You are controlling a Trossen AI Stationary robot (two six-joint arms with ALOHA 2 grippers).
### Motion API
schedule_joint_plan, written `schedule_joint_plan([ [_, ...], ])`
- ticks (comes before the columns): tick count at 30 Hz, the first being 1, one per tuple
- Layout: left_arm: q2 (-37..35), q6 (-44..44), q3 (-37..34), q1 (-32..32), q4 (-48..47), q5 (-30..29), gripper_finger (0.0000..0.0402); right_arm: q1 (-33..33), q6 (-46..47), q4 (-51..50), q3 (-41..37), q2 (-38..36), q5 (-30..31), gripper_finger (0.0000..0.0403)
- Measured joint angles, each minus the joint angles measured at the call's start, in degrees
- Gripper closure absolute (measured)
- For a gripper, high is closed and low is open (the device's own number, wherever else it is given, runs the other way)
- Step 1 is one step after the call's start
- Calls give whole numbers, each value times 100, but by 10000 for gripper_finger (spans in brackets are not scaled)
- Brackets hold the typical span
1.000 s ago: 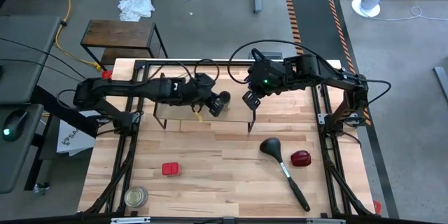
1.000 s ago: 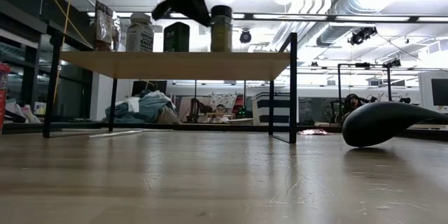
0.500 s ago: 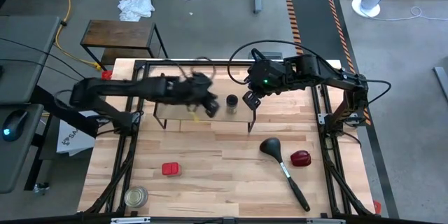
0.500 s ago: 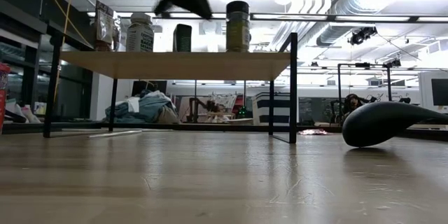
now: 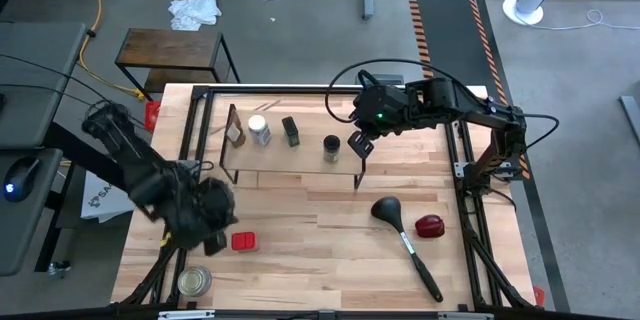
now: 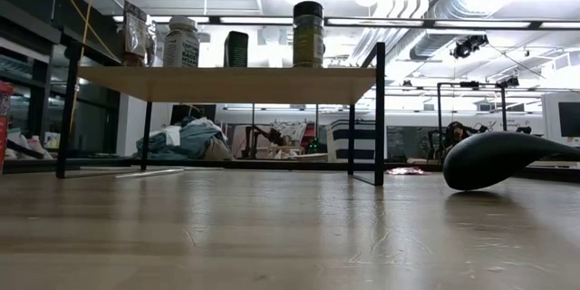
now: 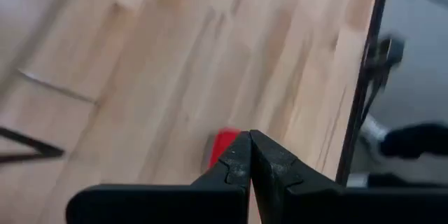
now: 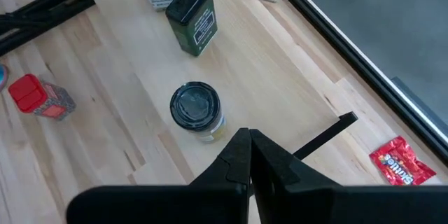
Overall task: Shelf spices
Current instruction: Put the red seasoning can on the shelf
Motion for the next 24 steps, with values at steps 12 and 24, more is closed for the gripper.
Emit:
schedule_joint_plan([
  [12,963,705,-331,82,-13,366,239,20,147,-11,0,0,-115,403],
  [24,1300,1184,-720,164,667,1237,143,60,399,-89,0,0,-140,403],
])
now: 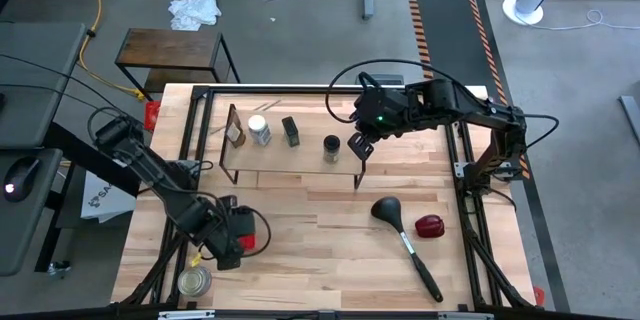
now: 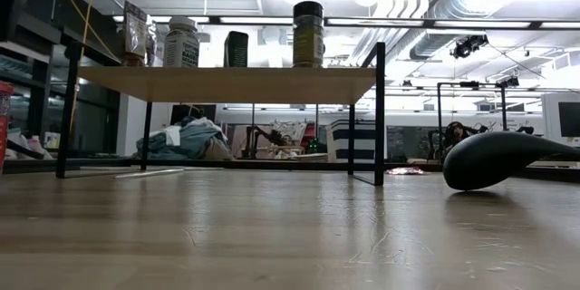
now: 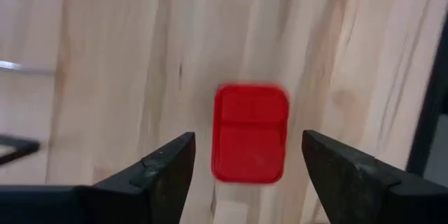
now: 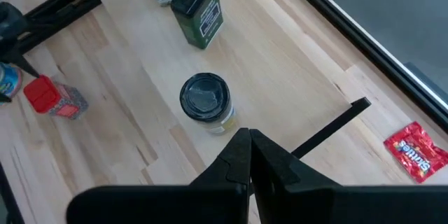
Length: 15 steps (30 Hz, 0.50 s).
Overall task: Shelf spices
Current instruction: Put the red seasoning can on the shelf
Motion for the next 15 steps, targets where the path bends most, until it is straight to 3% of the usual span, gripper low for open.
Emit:
schedule_joint_plan([
  [15,4,-134,-795,-223,739,37,142,10,46,-79,0,0,3,403],
])
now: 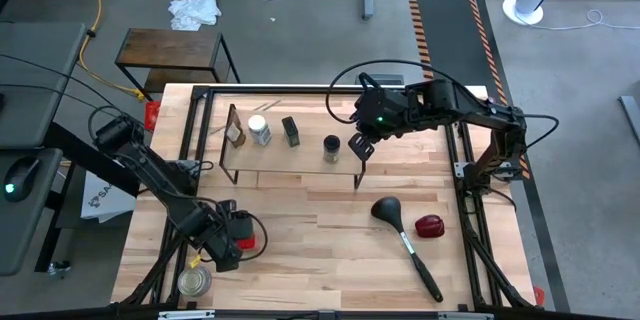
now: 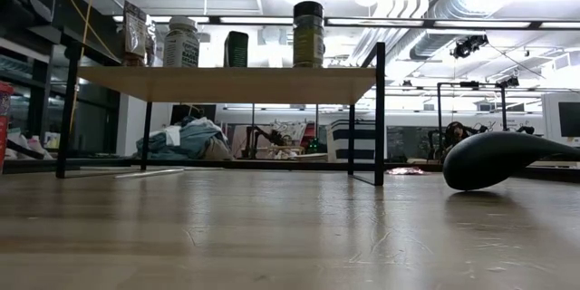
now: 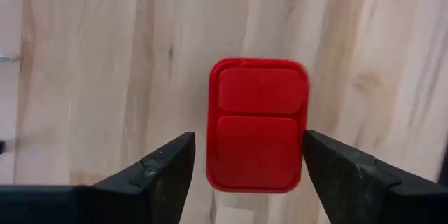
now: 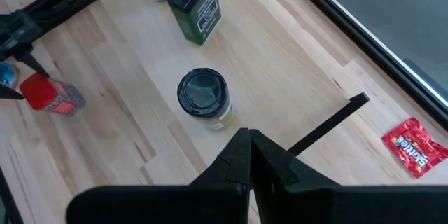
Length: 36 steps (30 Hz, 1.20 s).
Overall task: Shelf spices
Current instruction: Put the red seasoning can on the shelf
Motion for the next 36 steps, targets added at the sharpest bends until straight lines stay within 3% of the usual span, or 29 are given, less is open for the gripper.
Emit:
schedule_joint_plan([
  [20,227,463,-416,96,723,-6,142,0,-2,-5,0,0,42,403],
  [36,243,1458,429,506,-548,-366,143,-2,-31,-5,2,0,37,403],
])
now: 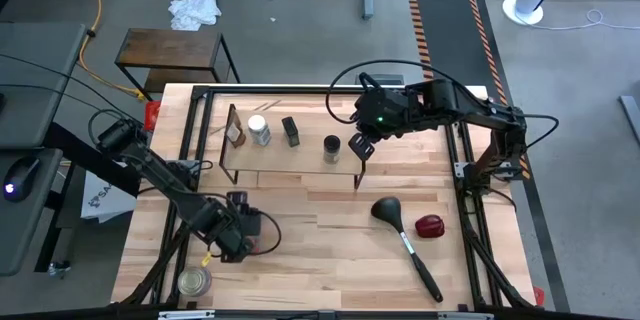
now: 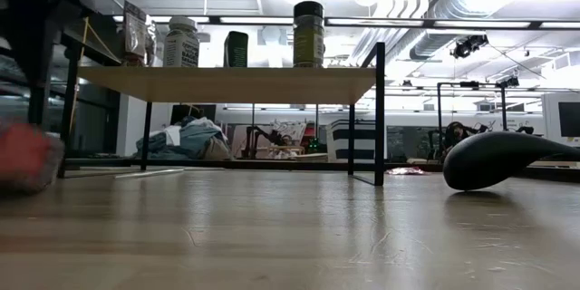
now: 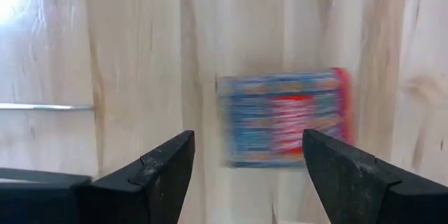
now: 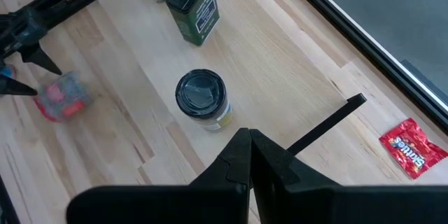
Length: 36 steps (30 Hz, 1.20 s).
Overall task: Shelf spices
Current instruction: Put the red seasoning can on the shelf
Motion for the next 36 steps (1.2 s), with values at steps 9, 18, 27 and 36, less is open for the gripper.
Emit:
schedule_joint_plan([
  [9,-2,-280,132,2,-42,-6,143,0,-15,0,0,0,-7,403],
  [18,26,-579,-274,-90,417,34,350,0,-17,0,0,0,-9,403],
  [27,26,-392,-465,34,1009,289,400,0,-16,0,0,0,-11,403],
  [36,26,-217,-806,31,1325,667,401,0,-15,2,0,0,-9,403],
])
